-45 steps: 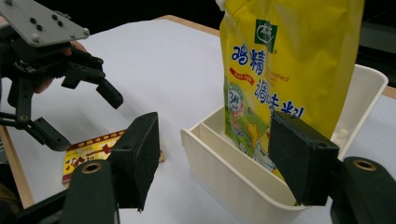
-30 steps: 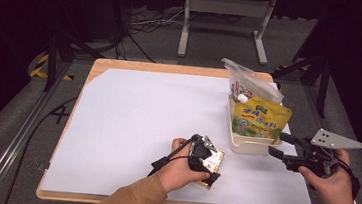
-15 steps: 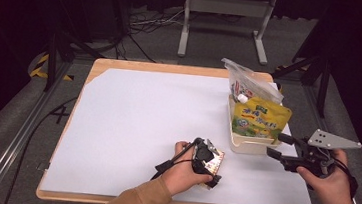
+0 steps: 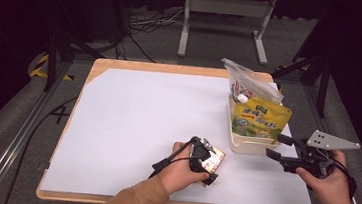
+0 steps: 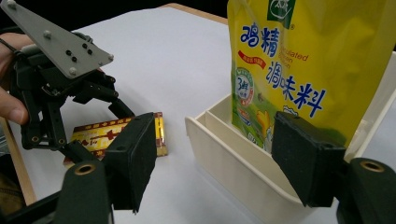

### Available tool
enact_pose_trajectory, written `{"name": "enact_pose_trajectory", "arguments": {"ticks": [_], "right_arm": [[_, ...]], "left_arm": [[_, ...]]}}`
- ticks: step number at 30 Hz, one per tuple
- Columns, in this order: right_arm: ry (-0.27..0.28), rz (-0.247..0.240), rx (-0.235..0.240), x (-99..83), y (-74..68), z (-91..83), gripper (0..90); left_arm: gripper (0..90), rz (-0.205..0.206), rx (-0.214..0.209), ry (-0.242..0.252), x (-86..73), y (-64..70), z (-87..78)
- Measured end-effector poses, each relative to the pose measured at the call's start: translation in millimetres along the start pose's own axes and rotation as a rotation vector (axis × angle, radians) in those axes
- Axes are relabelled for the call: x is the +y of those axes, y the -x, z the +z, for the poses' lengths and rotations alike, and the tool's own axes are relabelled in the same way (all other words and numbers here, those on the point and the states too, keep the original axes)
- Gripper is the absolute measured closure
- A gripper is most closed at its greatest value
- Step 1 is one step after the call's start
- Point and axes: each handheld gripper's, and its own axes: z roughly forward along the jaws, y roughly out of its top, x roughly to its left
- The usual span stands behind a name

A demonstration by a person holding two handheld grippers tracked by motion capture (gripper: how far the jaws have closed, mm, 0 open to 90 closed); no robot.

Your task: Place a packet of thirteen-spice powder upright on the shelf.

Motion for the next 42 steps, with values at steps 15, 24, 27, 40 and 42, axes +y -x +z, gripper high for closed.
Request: {"name": "enact_pose_trajectory", "arguments": {"ticks": [15, 24, 27, 40, 42], "right_arm": [[-0.003, -0.006, 0.013, 0.4, -2.3, 3.7, 31.6], [-0.005, -0.005, 0.022, 0.0, -2.6, 6.3, 32.2], [-0.008, -0.006, 0.024, 0.5, -3.1, 8.2, 32.2], [-0.009, -0.009, 0.033, 2.3, -4.3, 11.0, 31.9], [-0.009, -0.009, 0.033, 2.3, -4.3, 11.0, 31.9]], "left_arm": [[28.5, -0.038, 0.008, -0.003, -3.0, -4.8, -6.9], [30.8, -0.03, 0.012, -0.002, -5.1, -4.6, -10.6], [30.2, -0.028, 0.037, -0.015, -4.5, -0.7, -8.7], [30.6, -0.022, 0.055, -0.042, -2.2, 1.6, -6.5], [31.0, -0.022, 0.057, -0.035, -3.2, 1.6, -7.2]]}}
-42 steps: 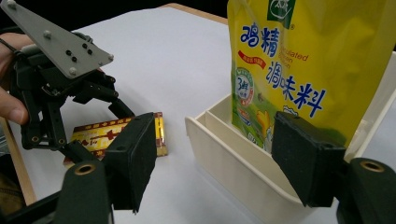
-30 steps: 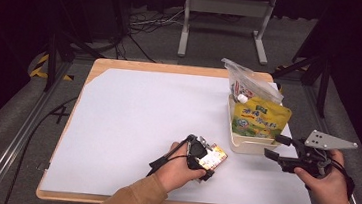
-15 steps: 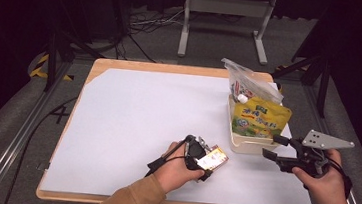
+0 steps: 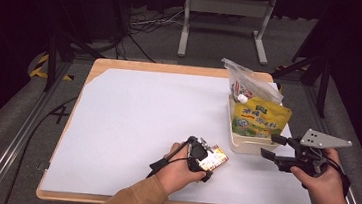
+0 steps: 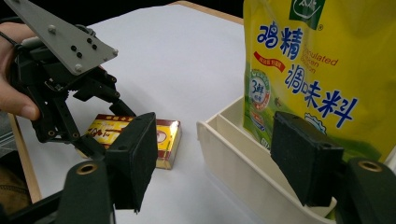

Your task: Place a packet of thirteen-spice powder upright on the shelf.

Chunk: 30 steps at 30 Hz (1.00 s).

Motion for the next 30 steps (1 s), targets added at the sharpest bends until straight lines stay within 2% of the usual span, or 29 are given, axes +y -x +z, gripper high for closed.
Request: {"name": "enact_pose_trajectory", "arguments": {"ticks": [4, 11, 13, 19, 20, 21, 25, 26, 28, 30], "right_arm": [[-0.002, 0.007, 0.002, 0.0, 0.4, -1.3, 32.7], [-0.004, 0.018, 0.007, 2.6, -0.4, -0.9, 34.2], [-0.007, 0.018, 0.007, 4.3, -1.4, -0.1, 34.4], [-0.01, 0.018, 0.016, 10.4, -5.2, 1.3, 35.5], [-0.012, 0.017, 0.016, 11.3, -5.6, 1.2, 35.7], [-0.012, 0.02, 0.019, 12.5, -6.4, 1.3, 36.0], [-0.019, 0.023, 0.023, 17.0, -8.6, 1.0, 36.9], [-0.019, 0.023, 0.023, 17.0, -8.6, 1.0, 36.9], [-0.024, 0.027, 0.028, 20.5, -10.4, 0.4, 37.0], [-0.028, 0.026, 0.031, 23.6, -11.8, 0.0, 37.0]], "left_arm": [[32.0, 0.013, -0.004, 0.026, -3.2, -1.4, -3.3], [32.7, 0.025, -0.019, 0.101, -12.0, -3.9, -16.8], [32.6, 0.028, -0.013, 0.137, -14.5, -5.9, -21.9], [32.6, 0.04, -0.02, 0.286, -20.7, -10.1, -42.2], [32.6, 0.04, -0.02, 0.286, -20.7, -10.1, -42.2], [32.6, 0.058, -0.013, 0.337, -22.1, -10.6, -48.7], [32.6, 0.071, -0.012, 0.403, -25.6, -9.6, -57.3], [32.6, 0.071, -0.012, 0.403, -25.6, -9.6, -57.3], [32.6, 0.092, 0.001, 0.448, -28.1, -8.3, -61.7], [32.5, 0.089, -0.01, 0.479, -29.8, -8.7, -65.0]]}}
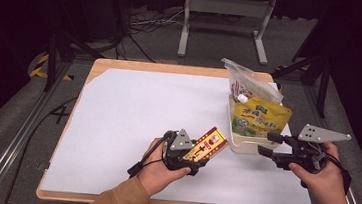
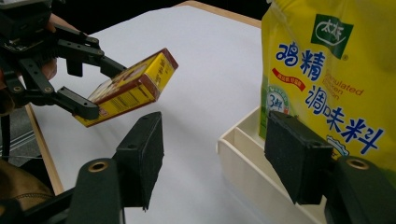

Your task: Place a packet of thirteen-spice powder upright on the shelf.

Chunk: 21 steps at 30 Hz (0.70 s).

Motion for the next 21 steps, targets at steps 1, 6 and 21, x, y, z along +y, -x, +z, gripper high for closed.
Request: {"name": "enact_pose_trajectory", "arguments": {"ticks": [1, 6, 21], "right_arm": [[-0.005, -0.002, -0.002, 1.6, -0.8, -0.3, 37.1], [-0.022, -0.011, 0.002, 11.4, -5.9, -0.1, 38.0], [-0.039, 0.034, 0.042, 47.9, -25.7, 3.0, 41.5]], "left_arm": [[32.5, -0.002, -0.001, 0.011, 0.0, 0.2, -1.5], [32.4, 0.017, 0.014, 0.087, -0.8, -1.9, -8.3], [32.3, 0.075, 0.045, 0.19, -4.4, -1.3, -12.8]]}}
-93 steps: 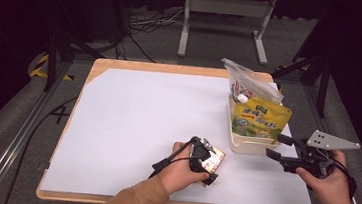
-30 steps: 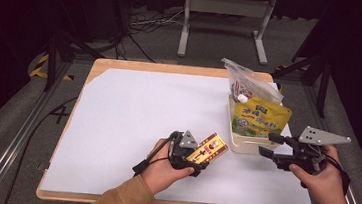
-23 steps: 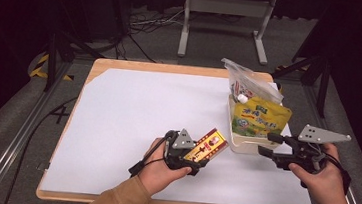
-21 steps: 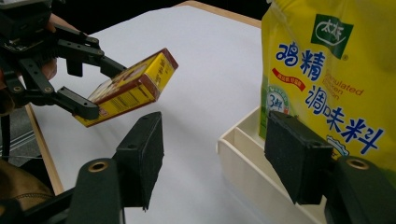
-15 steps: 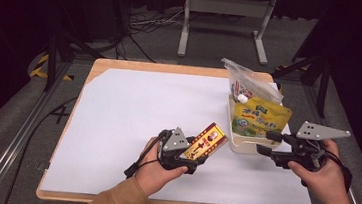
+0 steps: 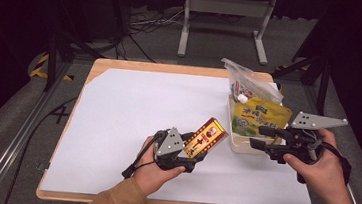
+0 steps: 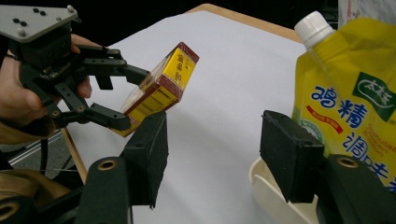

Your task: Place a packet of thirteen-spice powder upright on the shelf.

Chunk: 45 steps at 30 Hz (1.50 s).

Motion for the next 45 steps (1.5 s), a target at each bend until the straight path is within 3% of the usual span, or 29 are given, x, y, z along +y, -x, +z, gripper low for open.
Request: {"name": "enact_pose_trajectory", "arguments": {"ticks": [11, 26, 45], "right_arm": [[-0.039, 0.027, 0.025, 20.4, -12.2, 14.3, 41.8], [-0.103, 0.015, 0.049, 40.8, -24.5, 40.6, 38.5], [-0.201, 0.088, 0.083, 41.6, -24.2, 76.8, 38.3]], "left_arm": [[32.3, 0.011, -0.002, 0.004, -0.7, 3.9, -0.1], [32.3, 0.031, -0.001, 0.001, -0.8, 6.4, -0.3], [32.2, 0.066, 0.015, -0.002, -1.8, 8.4, -1.2]]}}
